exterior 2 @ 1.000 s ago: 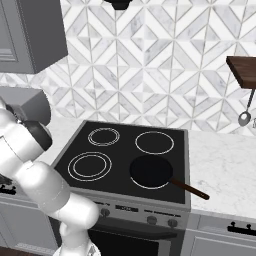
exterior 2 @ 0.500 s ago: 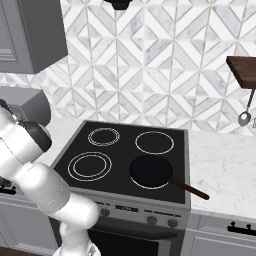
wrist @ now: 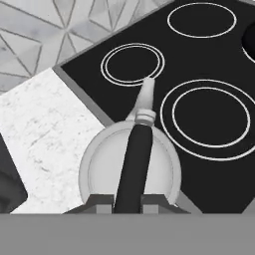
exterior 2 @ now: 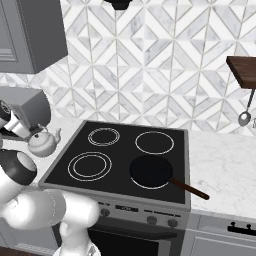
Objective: Pick the kettle from the counter and place it on a stove burner. Then turn the burner on.
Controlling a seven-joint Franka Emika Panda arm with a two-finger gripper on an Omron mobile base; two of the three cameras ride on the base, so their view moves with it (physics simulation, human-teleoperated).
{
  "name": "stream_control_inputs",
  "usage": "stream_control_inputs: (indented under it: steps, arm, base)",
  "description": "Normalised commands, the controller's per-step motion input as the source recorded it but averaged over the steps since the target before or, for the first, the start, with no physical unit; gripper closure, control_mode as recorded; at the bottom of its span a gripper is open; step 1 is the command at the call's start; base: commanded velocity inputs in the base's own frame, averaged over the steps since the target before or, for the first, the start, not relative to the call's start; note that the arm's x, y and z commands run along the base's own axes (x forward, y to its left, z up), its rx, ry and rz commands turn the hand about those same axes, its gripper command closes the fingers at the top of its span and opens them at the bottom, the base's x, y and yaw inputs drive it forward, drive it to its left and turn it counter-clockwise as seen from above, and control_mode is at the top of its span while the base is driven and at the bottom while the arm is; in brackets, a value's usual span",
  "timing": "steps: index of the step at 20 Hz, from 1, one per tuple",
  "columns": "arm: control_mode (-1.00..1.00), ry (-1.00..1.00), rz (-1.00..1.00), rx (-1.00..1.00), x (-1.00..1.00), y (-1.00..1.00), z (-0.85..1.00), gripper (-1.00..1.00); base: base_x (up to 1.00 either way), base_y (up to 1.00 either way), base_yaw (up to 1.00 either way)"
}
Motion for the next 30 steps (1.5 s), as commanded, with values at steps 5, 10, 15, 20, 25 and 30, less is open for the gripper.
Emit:
stream_control_inputs:
  steps: [5,10,15,20,25,30]
  arm:
    - [-1.00,-0.02,-0.43,0.00,0.06,-1.00,0.08,1.00]
    - [-1.00,0.11,-0.29,0.18,0.11,-1.00,0.14,1.00]
    - [-1.00,0.02,-0.10,0.14,0.04,-0.98,0.02,1.00]
    - [-1.00,0.03,0.00,0.00,0.08,-0.27,-0.06,1.00]
    - [-1.00,0.07,-0.03,-0.03,0.24,-0.36,-0.04,1.00]
    - [-1.00,0.06,0.00,0.00,0.03,0.00,-0.18,1.00]
  base:
    - [0.00,0.00,0.00]
    - [0.00,0.00,0.00]
    - [0.00,0.00,0.00]
    - [0.00,0.00,0.00]
    - [0.00,0.00,0.00]
    - [0.00,0.00,0.00]
